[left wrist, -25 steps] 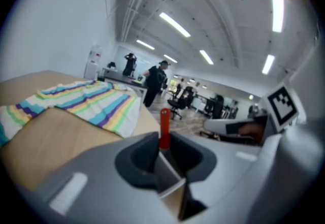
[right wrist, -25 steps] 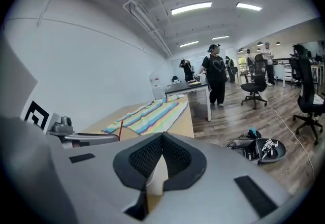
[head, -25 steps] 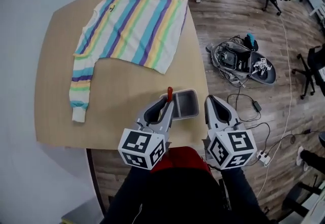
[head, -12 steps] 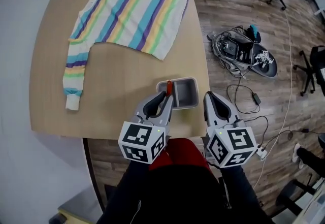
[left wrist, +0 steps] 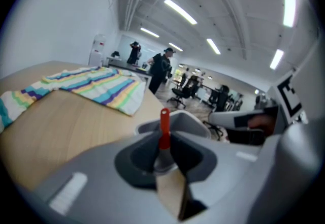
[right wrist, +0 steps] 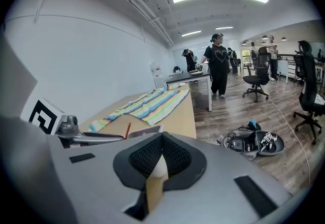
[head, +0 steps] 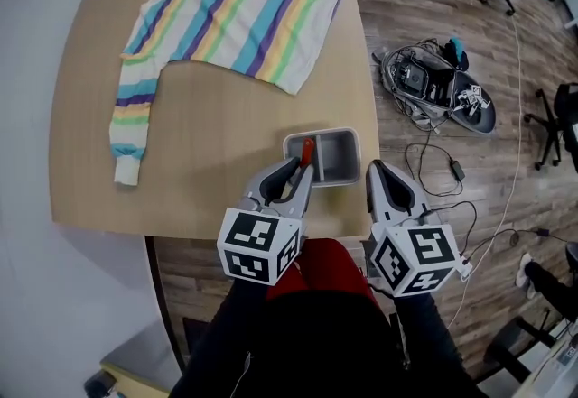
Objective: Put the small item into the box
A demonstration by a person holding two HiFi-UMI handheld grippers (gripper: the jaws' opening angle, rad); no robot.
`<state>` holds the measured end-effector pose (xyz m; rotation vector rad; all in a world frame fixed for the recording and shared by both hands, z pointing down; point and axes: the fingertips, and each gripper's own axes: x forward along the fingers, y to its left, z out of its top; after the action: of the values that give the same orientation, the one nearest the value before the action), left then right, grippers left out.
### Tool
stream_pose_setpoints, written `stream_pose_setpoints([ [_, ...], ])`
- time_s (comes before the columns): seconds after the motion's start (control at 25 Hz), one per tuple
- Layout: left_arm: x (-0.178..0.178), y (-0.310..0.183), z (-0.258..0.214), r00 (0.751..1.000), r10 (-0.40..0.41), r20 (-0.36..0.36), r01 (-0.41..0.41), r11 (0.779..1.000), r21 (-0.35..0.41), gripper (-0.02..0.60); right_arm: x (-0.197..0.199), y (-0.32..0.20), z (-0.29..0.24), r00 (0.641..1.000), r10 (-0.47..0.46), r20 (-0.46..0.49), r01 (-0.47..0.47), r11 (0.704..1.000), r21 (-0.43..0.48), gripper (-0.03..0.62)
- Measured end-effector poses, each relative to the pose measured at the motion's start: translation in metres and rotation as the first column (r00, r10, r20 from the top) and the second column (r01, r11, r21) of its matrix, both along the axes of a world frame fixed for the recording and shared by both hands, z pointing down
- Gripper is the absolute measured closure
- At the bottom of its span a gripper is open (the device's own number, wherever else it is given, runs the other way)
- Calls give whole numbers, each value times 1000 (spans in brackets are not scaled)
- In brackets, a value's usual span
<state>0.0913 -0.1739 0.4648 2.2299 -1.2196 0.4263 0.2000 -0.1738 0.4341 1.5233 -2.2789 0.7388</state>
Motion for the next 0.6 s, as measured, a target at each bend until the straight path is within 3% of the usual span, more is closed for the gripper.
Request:
stream_pose_setpoints([
  [0.6, 6, -1, 9, 999, 28, 38, -27, 999, -33, 508, 3, 6, 9, 1000, 1, -26, -2, 1000, -29, 586],
])
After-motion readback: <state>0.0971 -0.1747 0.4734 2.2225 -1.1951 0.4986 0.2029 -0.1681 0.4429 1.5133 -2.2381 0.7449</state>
